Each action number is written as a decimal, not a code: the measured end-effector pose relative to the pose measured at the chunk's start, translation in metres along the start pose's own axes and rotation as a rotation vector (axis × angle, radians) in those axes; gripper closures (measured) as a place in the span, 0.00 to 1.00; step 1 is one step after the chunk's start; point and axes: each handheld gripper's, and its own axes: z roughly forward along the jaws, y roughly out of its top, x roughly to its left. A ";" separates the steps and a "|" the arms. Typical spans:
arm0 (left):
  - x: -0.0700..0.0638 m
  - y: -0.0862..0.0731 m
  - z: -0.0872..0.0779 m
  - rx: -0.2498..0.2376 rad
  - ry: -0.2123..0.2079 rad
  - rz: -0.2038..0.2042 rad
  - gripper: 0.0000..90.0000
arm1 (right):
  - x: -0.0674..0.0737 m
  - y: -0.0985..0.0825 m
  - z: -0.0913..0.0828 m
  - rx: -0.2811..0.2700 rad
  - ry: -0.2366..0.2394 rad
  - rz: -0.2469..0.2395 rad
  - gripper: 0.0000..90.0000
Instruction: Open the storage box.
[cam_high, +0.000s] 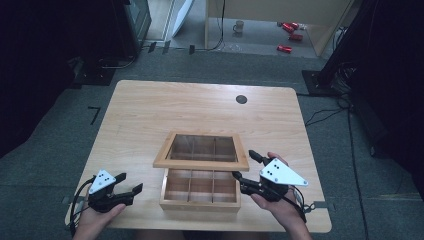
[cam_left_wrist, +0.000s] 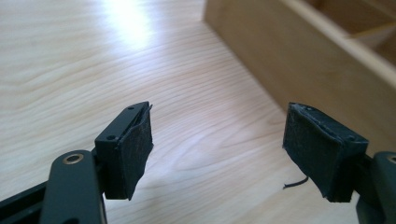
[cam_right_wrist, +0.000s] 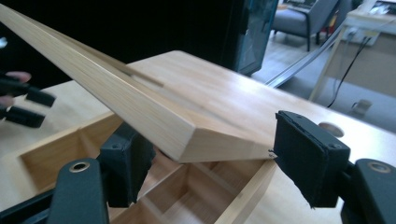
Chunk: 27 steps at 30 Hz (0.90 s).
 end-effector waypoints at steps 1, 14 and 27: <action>0.003 -0.002 0.001 0.004 0.022 -0.006 0.28 | -0.002 0.003 0.002 -0.009 -0.001 -0.002 0.33; 0.019 -0.012 0.014 0.030 0.173 -0.049 0.28 | -0.031 0.015 0.037 -0.039 -0.007 0.000 0.46; 0.020 -0.014 0.021 0.063 0.164 -0.059 0.28 | -0.064 0.016 0.068 -0.045 0.066 0.072 0.59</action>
